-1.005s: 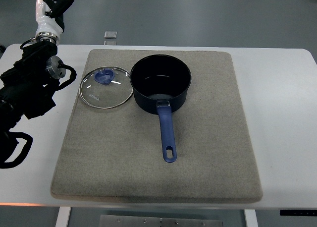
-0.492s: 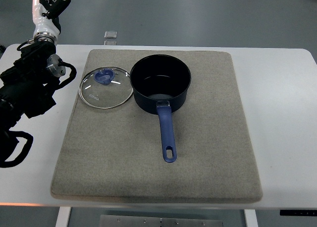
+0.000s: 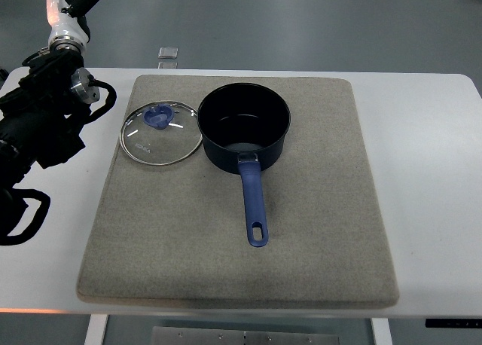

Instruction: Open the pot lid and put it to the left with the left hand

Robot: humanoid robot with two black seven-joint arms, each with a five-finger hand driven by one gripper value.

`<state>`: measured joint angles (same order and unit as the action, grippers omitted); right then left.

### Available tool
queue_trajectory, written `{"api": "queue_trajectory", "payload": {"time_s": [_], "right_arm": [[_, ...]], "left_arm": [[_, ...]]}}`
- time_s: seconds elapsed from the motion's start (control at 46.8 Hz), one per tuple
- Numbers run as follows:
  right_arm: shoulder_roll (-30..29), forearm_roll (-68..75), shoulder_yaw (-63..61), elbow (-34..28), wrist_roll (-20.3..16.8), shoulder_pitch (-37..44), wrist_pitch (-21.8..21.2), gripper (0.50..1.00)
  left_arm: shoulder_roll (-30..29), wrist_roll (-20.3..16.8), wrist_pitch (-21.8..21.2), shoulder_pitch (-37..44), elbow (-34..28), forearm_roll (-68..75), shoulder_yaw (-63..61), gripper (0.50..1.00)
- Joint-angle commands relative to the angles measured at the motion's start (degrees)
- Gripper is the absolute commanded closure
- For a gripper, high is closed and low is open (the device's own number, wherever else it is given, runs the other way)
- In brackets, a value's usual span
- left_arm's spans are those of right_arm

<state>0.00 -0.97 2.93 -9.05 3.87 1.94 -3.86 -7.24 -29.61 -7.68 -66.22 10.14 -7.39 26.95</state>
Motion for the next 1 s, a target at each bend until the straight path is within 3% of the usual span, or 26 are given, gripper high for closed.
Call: {"api": "queue_trajectory", "payload": {"time_s": [0.0, 0.983], "right_arm": [[0.0, 0.0, 0.0, 0.0, 0.0, 0.0, 0.0, 0.585], [0.0, 0.1, -0.5, 0.0, 0.0, 0.0, 0.0, 0.583]], "left_arm": [[0.1, 0.0, 0.0, 0.0, 0.4, 0.0, -0.1, 0.619], [2.0, -0.1, 0.0, -0.7, 1.3, 0.0, -0.1, 0.594]]}}
